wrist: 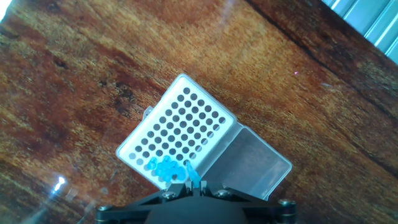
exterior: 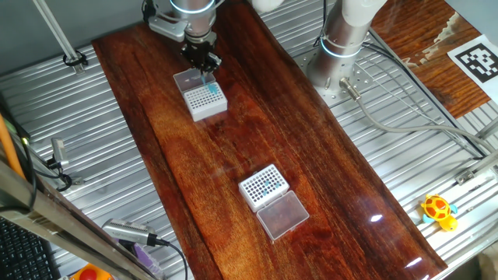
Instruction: Transfer all medium pipette tips from one holder to another
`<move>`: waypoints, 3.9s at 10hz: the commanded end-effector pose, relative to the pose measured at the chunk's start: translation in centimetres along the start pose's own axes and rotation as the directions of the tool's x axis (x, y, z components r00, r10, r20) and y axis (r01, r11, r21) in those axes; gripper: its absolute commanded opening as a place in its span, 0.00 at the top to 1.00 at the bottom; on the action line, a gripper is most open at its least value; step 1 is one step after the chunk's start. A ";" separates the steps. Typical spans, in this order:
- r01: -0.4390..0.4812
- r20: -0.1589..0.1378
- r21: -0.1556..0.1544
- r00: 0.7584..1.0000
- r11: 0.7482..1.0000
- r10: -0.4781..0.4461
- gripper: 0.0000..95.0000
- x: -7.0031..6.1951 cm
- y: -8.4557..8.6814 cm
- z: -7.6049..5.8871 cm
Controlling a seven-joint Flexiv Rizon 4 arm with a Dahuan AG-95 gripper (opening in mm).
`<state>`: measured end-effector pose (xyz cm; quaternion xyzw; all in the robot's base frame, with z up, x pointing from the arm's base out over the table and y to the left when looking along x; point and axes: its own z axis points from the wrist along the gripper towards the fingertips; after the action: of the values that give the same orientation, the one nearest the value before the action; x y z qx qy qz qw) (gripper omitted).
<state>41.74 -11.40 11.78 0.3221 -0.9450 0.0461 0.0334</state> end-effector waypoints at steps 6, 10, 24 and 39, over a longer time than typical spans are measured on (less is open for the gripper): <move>-0.019 -0.006 -0.002 1.000 1.000 0.019 0.80 -0.6 0.4 1.2; -0.079 0.012 -0.028 0.997 0.996 0.080 1.00 -1.4 0.8 1.0; -0.400 -0.007 -0.146 0.915 0.905 0.403 1.00 -15.2 16.6 -4.5; -0.157 0.038 -0.210 0.985 0.965 0.168 0.80 -18.7 24.1 -4.6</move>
<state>42.44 16.87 13.36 0.2935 -0.9523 -0.0745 0.0372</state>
